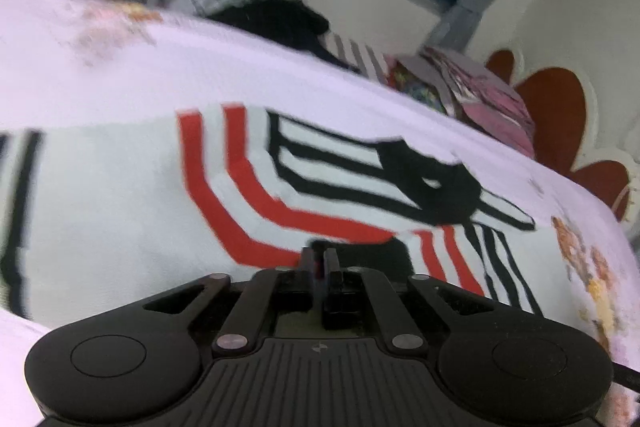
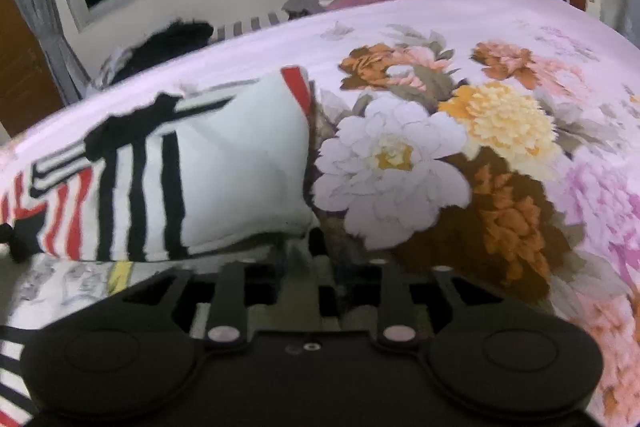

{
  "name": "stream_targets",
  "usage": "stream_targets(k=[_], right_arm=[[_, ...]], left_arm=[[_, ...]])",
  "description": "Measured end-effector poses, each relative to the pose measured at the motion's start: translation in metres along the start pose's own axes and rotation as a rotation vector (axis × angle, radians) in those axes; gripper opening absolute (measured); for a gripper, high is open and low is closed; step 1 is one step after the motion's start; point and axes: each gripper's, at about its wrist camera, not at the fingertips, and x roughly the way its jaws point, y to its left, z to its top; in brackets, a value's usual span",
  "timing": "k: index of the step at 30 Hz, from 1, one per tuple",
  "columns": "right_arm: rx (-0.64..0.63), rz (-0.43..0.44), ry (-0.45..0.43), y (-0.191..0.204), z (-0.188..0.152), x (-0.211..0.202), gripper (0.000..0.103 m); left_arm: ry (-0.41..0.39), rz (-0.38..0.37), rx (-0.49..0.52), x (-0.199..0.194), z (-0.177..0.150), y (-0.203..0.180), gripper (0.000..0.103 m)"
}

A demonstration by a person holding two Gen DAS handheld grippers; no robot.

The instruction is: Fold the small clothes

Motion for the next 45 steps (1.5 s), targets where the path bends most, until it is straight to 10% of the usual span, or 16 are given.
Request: stream_targets(k=[23,27,32,36,45], right_arm=[[0.050,0.071,0.010,0.006,0.107,0.122,0.046],[0.054,0.084,0.015,0.007,0.112,0.133,0.016],[0.006,-0.014,-0.012,0.004,0.109,0.139,0.011],[-0.058,-0.041,-0.056,0.016,0.115,0.116,0.035],[-0.211,0.091,-0.050,0.063,0.069,0.066,0.042]], left_arm=[[0.127,-0.056,0.046,0.051,-0.011,-0.042,0.002],[0.118,-0.056,0.079,0.053,-0.012,-0.041,0.001],[0.102,-0.057,0.067,0.052,-0.014,-0.038,0.001],[0.113,-0.034,0.059,0.045,-0.009,-0.044,0.002],[0.130,-0.010,0.054,0.028,-0.012,-0.035,0.016]])
